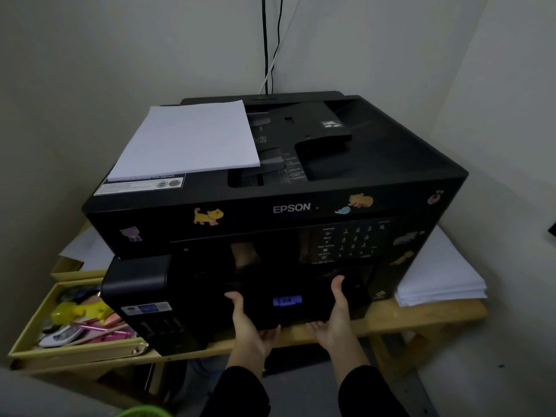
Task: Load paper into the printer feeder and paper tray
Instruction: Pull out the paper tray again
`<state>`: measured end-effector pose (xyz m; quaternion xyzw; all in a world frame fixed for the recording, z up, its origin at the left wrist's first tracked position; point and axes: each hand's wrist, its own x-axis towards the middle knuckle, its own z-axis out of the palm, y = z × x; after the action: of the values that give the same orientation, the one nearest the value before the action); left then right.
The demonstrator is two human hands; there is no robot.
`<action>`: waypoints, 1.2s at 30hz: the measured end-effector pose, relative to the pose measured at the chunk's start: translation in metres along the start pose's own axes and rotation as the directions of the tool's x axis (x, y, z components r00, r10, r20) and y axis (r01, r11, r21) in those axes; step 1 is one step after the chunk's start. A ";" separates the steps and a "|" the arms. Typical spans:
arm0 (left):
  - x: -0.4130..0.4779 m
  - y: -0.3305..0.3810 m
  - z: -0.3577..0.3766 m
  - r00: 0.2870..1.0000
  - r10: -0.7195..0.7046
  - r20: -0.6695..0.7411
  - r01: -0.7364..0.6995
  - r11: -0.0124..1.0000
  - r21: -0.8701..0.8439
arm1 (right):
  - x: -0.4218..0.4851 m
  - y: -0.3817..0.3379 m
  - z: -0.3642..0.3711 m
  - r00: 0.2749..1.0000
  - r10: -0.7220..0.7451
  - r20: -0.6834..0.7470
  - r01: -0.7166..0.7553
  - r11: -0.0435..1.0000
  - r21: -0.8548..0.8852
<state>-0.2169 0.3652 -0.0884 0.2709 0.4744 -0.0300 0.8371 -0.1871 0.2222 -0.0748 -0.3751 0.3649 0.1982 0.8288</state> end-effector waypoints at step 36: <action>-0.034 -0.039 -0.045 0.716 0.507 0.480 -0.130 -0.579 0.805 | -0.017 0.045 -0.033 0.720 -0.541 0.436 0.175 -0.467 -0.867</action>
<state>-0.2827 0.3469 -0.0955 0.9743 0.1861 -0.0675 0.1072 -0.2403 0.2246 -0.0988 -0.9873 -0.0069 0.0452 0.1520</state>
